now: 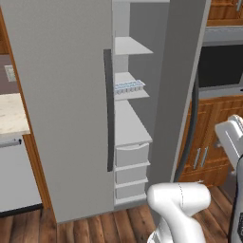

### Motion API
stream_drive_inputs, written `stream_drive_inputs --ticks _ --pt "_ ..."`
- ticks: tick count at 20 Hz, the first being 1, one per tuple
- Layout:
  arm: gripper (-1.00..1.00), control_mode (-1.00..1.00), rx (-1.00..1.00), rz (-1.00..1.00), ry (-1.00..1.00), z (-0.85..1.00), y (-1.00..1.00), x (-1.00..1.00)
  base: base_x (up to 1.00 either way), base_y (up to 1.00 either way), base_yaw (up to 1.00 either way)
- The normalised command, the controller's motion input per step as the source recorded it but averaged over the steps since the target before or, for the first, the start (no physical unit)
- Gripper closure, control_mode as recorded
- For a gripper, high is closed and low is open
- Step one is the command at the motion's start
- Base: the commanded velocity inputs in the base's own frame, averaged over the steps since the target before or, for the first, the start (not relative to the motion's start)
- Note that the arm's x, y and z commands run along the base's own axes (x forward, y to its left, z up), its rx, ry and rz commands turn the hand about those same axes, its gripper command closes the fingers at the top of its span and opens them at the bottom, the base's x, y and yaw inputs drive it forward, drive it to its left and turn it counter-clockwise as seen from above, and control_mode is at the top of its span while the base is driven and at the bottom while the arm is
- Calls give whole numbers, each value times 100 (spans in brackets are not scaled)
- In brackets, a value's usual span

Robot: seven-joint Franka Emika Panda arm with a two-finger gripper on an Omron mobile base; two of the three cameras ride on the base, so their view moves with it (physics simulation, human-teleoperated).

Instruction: The ice cube tray has been filled with water. Take the tray and place it in the freezer to make ice. Close the freezer door after placing the tray.

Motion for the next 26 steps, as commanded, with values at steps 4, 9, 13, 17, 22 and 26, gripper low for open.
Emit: stream_drive_inputs --ticks 4,9,13,17,22,26 --pt "-100 -100 4 -12 0 -4 -59 -47 0 0 0" --pt "-100 -100 4 -1 -1 -2 -68 1 0 0 0" --pt "-100 -100 7 5 0 -18 -57 40 0 0 0" --pt "-100 -100 10 15 -2 -39 -54 67 0 0 0" --pt "-100 -100 10 22 -15 -57 -52 80 0 0 0" --pt "-100 -100 6 19 -19 -59 -28 86 0 0 0"
